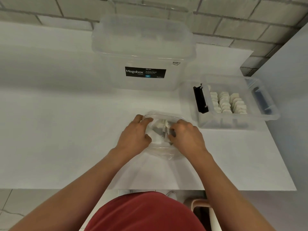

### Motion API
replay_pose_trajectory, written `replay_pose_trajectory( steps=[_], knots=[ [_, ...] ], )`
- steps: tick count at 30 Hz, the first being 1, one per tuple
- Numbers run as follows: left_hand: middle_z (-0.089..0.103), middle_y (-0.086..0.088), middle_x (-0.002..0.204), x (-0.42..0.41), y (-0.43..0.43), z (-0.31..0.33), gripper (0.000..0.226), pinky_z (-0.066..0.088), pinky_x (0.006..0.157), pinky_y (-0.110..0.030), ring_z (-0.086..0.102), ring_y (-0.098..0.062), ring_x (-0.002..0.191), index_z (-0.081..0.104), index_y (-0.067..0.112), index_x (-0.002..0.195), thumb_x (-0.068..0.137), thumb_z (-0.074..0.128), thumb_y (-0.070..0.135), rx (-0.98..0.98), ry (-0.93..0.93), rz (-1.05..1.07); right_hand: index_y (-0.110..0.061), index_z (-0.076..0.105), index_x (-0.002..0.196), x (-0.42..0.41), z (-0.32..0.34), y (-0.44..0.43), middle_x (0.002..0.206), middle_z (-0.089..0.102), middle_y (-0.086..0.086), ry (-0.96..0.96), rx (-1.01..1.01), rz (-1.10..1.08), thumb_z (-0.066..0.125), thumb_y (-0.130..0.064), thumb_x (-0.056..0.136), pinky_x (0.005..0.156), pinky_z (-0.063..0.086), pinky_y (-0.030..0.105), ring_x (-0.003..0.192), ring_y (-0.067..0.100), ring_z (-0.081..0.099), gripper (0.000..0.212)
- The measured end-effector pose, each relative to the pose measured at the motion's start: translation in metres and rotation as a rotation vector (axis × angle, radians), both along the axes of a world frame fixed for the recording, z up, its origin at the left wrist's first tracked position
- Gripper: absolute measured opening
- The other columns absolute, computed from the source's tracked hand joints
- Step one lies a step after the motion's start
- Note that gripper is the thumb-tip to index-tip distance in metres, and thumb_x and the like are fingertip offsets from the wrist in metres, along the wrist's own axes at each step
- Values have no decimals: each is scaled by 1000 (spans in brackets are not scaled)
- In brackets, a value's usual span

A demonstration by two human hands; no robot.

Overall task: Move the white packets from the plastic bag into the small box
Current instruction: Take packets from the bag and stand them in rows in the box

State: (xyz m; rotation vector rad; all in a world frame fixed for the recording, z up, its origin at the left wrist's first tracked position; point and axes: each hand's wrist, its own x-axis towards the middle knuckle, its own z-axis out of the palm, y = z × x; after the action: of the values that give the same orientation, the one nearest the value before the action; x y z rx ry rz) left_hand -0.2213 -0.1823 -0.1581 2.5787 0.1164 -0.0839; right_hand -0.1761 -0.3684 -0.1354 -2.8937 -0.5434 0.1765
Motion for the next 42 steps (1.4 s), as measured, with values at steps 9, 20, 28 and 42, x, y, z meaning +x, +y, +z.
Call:
replay_pose_trajectory(
  steps=[9, 20, 28, 42],
  knots=[
    [46, 6, 125, 0, 17, -5, 62, 44, 84, -23, 58, -18, 103, 49, 28, 143, 84, 69, 25, -193, 7, -30, -15, 75, 87, -19, -8, 7, 95, 66, -1, -51, 31, 241, 64, -19, 91, 56, 52, 36, 83, 28, 65, 13],
    [42, 2, 138, -4, 20, -4, 43, 52, 78, -31, 62, -20, 93, 61, 37, 124, 86, 66, 16, -187, -68, -138, -11, 73, 92, -16, -1, 11, 104, 65, 4, 9, 69, -52, 56, -24, 97, 68, 42, 32, 89, 29, 63, 22],
    [40, 2, 143, -1, 24, -4, 37, 48, 94, -29, 55, -18, 120, 66, 36, 124, 88, 68, 26, -218, 11, -133, -26, 76, 98, -19, 12, 18, 93, 73, -9, 51, 192, -89, 68, -28, 93, 73, 53, 32, 85, 17, 67, 10],
    [29, 0, 151, 9, 6, -3, 62, 50, 98, -37, 48, -23, 131, 47, 30, 146, 87, 67, 30, -106, 59, -139, -28, 78, 91, -22, 51, -9, 91, 74, -11, -170, 240, -91, 73, -28, 91, 66, 57, 39, 79, 15, 68, 5]
  ],
)
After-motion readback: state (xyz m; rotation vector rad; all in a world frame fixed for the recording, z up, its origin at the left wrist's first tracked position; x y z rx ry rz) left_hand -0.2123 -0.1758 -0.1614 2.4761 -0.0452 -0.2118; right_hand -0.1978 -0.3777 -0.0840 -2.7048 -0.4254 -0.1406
